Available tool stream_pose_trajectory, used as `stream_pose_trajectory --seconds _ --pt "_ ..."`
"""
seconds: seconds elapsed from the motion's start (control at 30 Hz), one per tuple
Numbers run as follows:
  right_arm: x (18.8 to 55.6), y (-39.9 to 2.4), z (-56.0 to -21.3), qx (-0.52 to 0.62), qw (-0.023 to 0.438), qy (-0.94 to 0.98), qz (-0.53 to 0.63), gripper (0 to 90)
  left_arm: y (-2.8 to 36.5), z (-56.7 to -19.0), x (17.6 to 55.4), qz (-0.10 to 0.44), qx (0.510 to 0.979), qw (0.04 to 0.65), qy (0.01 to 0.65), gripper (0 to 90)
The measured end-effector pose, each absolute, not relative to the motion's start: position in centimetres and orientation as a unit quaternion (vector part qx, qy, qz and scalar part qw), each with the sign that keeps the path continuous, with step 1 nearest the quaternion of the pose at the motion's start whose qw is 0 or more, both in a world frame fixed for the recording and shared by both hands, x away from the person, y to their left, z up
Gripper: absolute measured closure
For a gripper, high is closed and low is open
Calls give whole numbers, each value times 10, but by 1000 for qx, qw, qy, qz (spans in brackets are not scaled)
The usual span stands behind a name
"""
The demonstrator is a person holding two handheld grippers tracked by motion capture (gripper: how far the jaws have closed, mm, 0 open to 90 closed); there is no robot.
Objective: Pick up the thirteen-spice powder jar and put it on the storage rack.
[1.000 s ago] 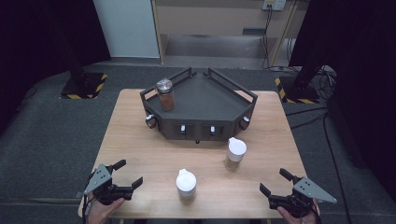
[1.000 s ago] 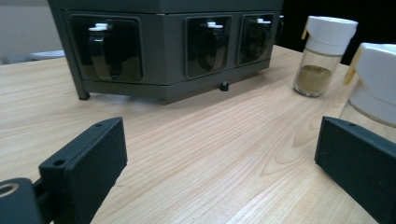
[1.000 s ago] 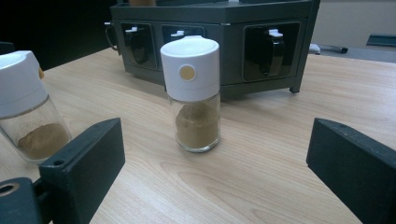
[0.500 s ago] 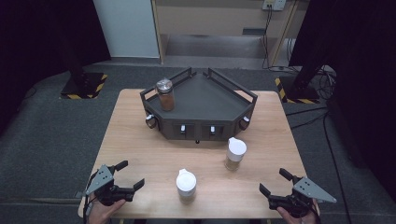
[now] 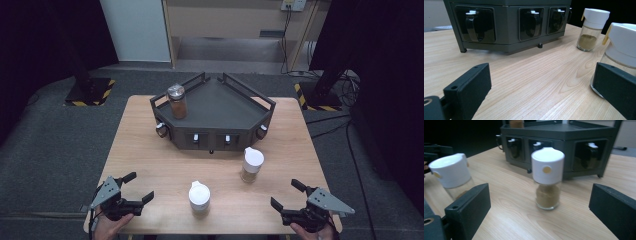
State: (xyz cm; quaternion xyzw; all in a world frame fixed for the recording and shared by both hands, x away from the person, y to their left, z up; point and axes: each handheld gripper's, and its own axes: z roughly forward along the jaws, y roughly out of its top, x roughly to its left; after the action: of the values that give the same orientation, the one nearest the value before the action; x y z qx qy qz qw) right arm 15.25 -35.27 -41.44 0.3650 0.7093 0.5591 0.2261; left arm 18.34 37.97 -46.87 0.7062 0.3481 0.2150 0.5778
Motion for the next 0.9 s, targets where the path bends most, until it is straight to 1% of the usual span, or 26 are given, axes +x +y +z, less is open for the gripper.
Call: stream_pose_trajectory --seconds 0.5,0.9 --pt "179 -322 -388 296 187 745 568 31 380 -469 184 214 708 577 347 4" --pt "197 -295 -375 256 157 759 578 34 379 -468 184 214 710 575 345 4"
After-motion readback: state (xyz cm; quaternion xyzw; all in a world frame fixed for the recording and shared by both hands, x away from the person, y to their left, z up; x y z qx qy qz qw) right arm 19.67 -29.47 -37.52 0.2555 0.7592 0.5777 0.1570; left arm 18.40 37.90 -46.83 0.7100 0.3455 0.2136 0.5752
